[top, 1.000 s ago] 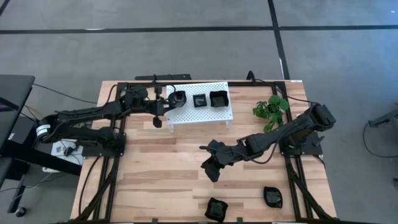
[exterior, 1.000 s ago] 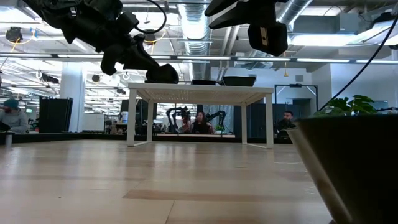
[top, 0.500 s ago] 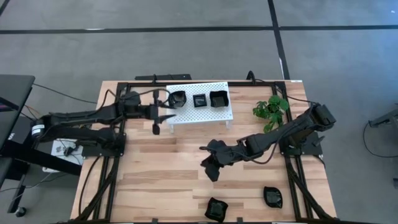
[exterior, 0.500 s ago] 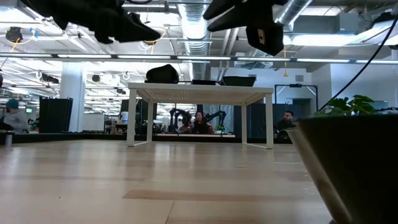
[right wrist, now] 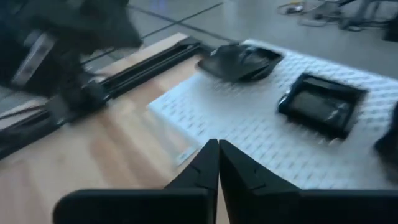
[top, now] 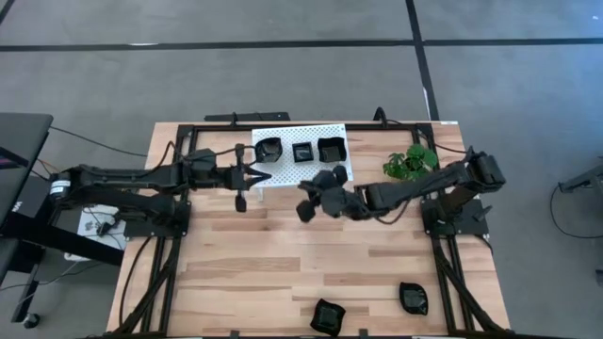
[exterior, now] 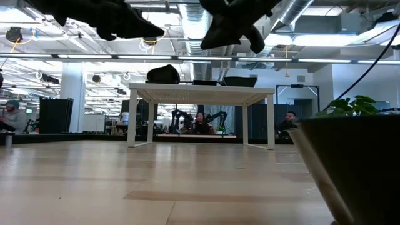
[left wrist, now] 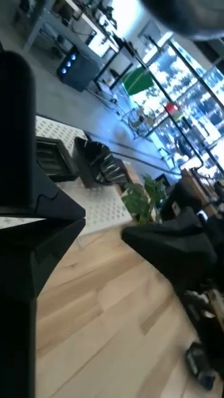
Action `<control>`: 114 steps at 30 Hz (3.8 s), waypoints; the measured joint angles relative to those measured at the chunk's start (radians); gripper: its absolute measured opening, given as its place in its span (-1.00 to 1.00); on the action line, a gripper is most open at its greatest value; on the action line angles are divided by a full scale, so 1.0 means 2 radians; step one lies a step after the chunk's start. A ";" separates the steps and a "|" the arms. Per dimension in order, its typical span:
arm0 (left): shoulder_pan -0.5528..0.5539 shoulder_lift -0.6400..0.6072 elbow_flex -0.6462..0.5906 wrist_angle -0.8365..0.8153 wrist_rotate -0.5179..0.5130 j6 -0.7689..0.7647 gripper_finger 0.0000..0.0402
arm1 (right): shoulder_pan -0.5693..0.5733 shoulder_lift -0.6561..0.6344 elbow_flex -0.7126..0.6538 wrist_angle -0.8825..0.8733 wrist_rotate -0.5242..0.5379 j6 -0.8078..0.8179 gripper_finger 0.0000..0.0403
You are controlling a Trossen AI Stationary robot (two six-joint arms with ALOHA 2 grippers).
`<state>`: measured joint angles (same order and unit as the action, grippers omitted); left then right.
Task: Pick & Place Mini shaped plates
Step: Stack the leaf-shaped plate on top of the leaf-shaped plate on the shelf
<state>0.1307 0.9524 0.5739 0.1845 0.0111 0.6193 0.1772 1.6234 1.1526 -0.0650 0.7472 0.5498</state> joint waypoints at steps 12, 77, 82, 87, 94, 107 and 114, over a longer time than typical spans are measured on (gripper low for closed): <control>-0.012 0.159 0.000 0.219 -0.059 -0.033 -0.97 | -0.039 -0.015 0.000 -0.002 0.032 -0.060 -0.99; -0.126 0.211 0.000 0.186 -0.569 -0.077 -0.97 | 0.140 -0.043 0.000 -0.057 0.113 -0.013 -0.99; -0.126 0.211 0.000 0.185 -0.582 -0.077 -0.97 | 0.140 -0.043 0.000 -0.057 0.113 -0.013 -0.99; -0.127 0.200 0.000 0.184 -0.585 -0.068 -0.97 | 0.140 -0.043 0.000 -0.057 0.113 -0.013 -0.99; -0.150 0.089 0.000 0.132 -0.582 -0.075 -0.97 | 0.140 -0.043 0.000 -0.061 0.111 -0.013 -0.99; -0.070 -0.063 -0.013 -0.107 -0.457 -0.272 -0.97 | 0.066 -0.009 -0.001 -0.006 0.066 -0.014 -1.00; 0.019 -0.051 -0.052 -0.108 -0.347 -0.311 -0.97 | -0.033 0.017 0.002 0.085 -0.060 -0.031 -1.00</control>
<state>0.1679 0.8499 0.4693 -0.0317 -0.6826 -0.0020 0.1122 1.6580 1.1558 0.1048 0.6263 0.4878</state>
